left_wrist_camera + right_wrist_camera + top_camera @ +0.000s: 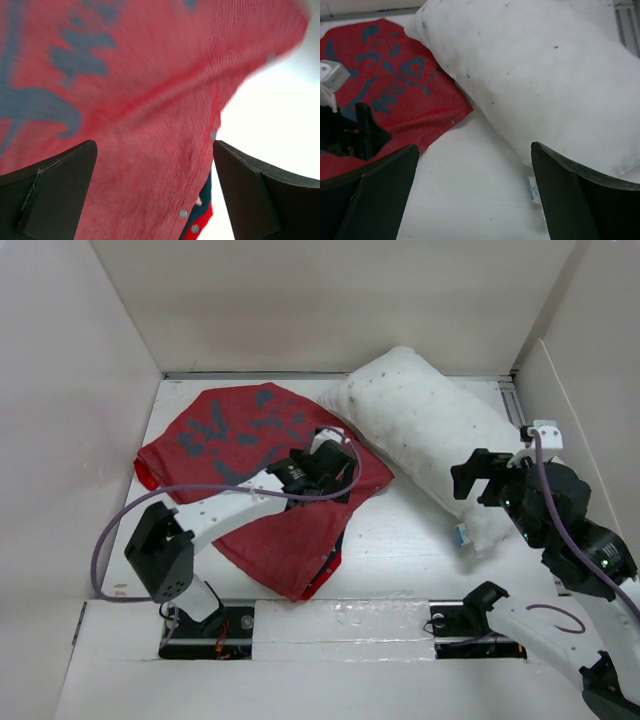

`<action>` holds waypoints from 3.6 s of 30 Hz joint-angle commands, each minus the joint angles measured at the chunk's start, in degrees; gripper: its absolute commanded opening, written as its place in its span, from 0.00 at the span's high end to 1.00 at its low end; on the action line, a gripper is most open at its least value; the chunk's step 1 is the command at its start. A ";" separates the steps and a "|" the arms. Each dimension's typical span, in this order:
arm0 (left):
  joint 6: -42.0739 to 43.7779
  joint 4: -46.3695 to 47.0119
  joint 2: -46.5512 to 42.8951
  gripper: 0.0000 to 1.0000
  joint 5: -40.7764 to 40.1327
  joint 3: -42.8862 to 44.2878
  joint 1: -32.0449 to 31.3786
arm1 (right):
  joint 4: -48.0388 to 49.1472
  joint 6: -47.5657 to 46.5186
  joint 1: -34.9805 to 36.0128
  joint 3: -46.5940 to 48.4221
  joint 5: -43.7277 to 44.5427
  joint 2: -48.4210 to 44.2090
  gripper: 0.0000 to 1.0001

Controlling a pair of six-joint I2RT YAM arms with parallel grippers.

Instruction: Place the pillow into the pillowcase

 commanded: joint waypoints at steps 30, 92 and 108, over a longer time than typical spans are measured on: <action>4.83 1.15 17.36 0.40 11.11 1.70 -3.18 | 8.43 -1.41 4.40 -6.90 -8.42 -1.55 0.01; 3.78 -1.23 18.86 0.57 12.87 1.62 -3.18 | 7.90 -1.41 5.99 -7.96 -8.95 -2.16 0.01; 2.72 -1.75 18.33 0.86 10.76 2.23 -1.51 | 7.90 -1.41 5.99 -7.96 -8.95 -1.11 0.01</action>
